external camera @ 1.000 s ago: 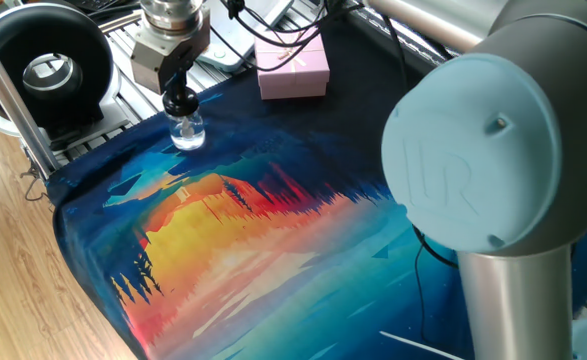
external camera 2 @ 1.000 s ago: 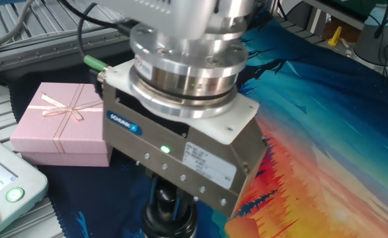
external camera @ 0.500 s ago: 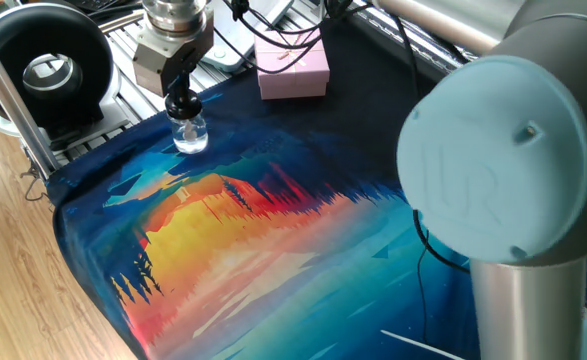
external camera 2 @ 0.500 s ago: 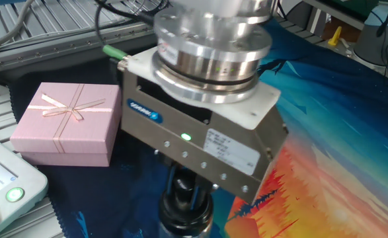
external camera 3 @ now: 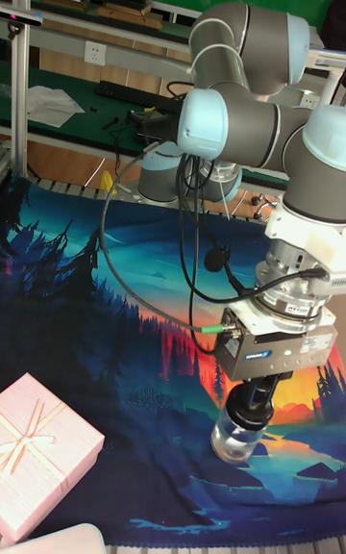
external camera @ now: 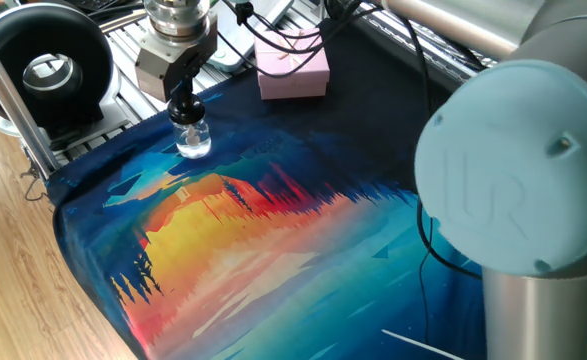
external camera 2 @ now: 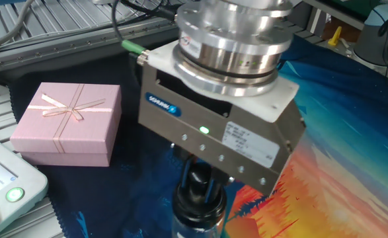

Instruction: Screw the lid onto the jar

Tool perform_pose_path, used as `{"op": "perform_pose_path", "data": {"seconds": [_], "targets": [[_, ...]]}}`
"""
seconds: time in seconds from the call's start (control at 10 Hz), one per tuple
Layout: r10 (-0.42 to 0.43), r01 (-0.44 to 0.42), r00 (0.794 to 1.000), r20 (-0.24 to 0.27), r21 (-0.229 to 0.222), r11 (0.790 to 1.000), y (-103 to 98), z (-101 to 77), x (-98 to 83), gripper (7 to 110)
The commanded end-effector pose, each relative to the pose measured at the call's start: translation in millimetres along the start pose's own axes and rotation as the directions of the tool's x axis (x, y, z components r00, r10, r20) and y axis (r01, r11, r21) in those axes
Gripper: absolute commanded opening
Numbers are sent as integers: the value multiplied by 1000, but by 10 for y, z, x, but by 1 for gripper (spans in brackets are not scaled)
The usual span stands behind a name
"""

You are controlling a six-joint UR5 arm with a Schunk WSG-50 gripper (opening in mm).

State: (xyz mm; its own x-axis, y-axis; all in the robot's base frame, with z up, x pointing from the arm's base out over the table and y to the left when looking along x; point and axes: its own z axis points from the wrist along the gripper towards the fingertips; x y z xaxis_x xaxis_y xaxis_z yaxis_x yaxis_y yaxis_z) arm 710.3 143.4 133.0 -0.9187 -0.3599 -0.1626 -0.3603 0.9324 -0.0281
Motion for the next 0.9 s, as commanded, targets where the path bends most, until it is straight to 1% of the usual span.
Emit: {"op": "perform_pose_path", "data": {"seconds": [0.0,0.2,0.4,0.6,0.8], "targets": [[12,-12,1000,0,-4,1000,50,-43,89,22],[14,-14,1000,-3,3,1000,60,-58,153,22],[13,-13,1000,-6,-2,1000,79,-104,208,22],[16,-16,1000,-12,-7,1000,103,-131,237,22],[20,-20,1000,-16,-2,1000,114,-142,271,22]]}}
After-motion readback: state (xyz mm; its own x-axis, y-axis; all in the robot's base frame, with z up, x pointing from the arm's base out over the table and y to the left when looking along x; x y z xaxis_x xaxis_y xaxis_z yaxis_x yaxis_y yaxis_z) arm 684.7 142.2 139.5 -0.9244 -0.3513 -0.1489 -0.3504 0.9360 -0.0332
